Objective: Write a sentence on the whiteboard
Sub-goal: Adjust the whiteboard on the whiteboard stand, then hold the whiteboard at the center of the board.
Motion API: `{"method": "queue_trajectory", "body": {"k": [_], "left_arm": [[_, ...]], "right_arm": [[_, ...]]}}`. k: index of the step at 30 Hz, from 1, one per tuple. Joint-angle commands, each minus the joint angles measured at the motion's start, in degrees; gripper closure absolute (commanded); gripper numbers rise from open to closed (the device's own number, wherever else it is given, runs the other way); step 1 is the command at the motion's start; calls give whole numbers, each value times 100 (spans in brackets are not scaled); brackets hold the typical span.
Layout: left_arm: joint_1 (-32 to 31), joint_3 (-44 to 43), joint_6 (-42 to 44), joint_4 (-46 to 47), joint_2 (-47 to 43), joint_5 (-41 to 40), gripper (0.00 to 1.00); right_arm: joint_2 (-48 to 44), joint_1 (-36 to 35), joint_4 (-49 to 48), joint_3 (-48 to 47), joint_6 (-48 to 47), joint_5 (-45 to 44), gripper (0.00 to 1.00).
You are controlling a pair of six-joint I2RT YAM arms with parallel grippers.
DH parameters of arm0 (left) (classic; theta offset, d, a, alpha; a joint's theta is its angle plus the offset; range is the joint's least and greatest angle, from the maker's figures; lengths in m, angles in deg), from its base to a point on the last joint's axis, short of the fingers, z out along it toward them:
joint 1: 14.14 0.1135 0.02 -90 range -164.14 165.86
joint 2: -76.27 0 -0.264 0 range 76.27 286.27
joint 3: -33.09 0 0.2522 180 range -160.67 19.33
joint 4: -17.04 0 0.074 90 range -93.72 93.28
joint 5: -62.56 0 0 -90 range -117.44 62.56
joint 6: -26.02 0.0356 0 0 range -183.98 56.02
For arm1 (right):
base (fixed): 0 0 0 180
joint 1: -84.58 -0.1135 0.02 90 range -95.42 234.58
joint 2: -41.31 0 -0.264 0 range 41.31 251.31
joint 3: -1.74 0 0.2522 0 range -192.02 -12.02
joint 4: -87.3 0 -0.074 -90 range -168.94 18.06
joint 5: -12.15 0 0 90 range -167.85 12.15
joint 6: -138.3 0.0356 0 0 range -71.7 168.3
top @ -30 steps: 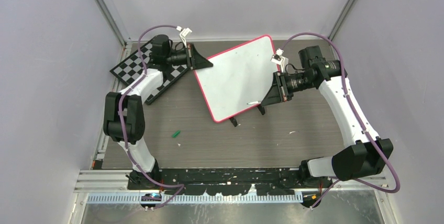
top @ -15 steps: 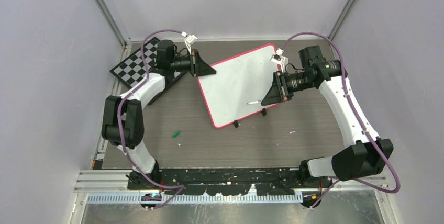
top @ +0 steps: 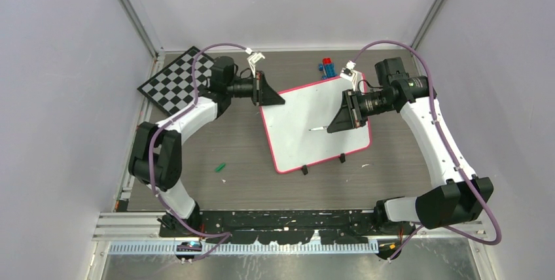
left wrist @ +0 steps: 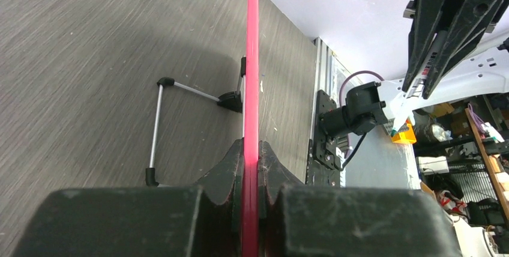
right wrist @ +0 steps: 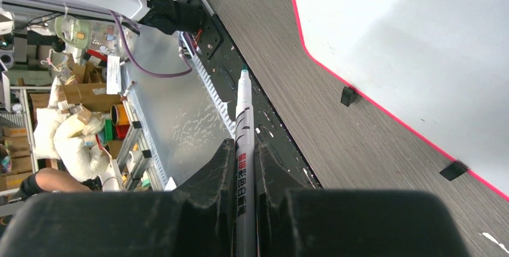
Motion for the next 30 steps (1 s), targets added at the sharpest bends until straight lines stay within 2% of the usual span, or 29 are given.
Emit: {"method": "queue_trajectory", "body": {"k": [1, 9, 12, 14, 16, 19, 24, 30], "left_arm": [[-382, 234, 159, -648, -172, 137, 100], [-424, 299, 491, -1308, -647, -515, 100], [-414, 38, 822, -1963, -730, -562, 70], [-395, -209, 1086, -2445, -783, -542, 61], [-299, -390, 1265, -2910, -864, -503, 57], [-55, -561, 1495, -3337, -996, -396, 55], [239, -525, 1719, -3542, -1095, -269, 55], [297, -745, 1904, -3697, -935, 41, 62]], "right_arm": [[-201, 12, 31, -47, -95, 93, 100], [-270, -16, -449, 50, 340, -171, 100], [-277, -73, -624, 30, 490, -200, 100], [-300, -142, -851, 26, 657, -289, 100], [-319, -255, -1077, -29, 821, -494, 100], [-294, -577, -1339, -200, 923, -967, 100], [-233, -1442, -1846, -371, 1018, -1993, 100], [4, -1975, -2431, -477, 1357, -2660, 100]]}}
